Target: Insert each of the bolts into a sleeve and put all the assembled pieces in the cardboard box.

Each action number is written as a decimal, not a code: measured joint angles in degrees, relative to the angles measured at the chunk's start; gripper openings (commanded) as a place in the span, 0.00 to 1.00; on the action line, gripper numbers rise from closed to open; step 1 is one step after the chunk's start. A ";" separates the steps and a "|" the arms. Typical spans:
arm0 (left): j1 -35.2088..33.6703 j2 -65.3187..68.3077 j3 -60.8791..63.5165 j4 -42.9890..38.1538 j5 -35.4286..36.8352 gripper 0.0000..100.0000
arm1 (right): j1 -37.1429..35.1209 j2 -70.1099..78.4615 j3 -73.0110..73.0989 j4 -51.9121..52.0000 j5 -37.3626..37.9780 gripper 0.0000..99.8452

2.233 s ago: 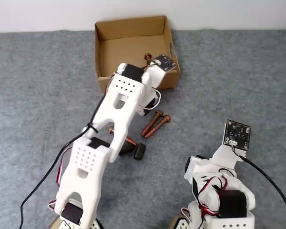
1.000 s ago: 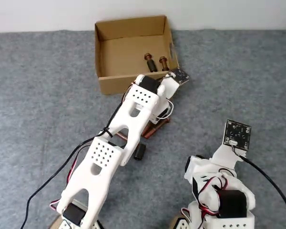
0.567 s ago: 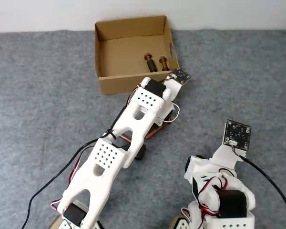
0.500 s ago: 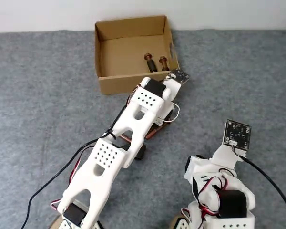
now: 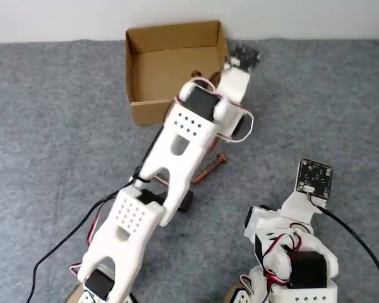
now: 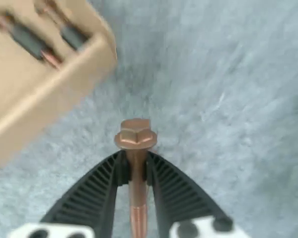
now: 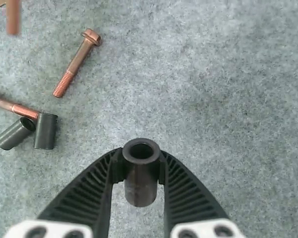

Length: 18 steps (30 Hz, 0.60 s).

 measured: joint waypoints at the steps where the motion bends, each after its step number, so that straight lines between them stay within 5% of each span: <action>1: 0.00 -2.37 1.23 0.09 0.00 0.00 | 0.00 0.00 0.00 0.00 0.00 0.01; 13: 0.00 -40.26 42.02 0.09 3.43 0.00 | 0.00 -7.03 0.00 0.00 0.00 0.01; 18: 0.00 -56.97 57.93 -6.77 3.78 0.00 | 0.00 -12.04 0.00 0.00 0.00 0.01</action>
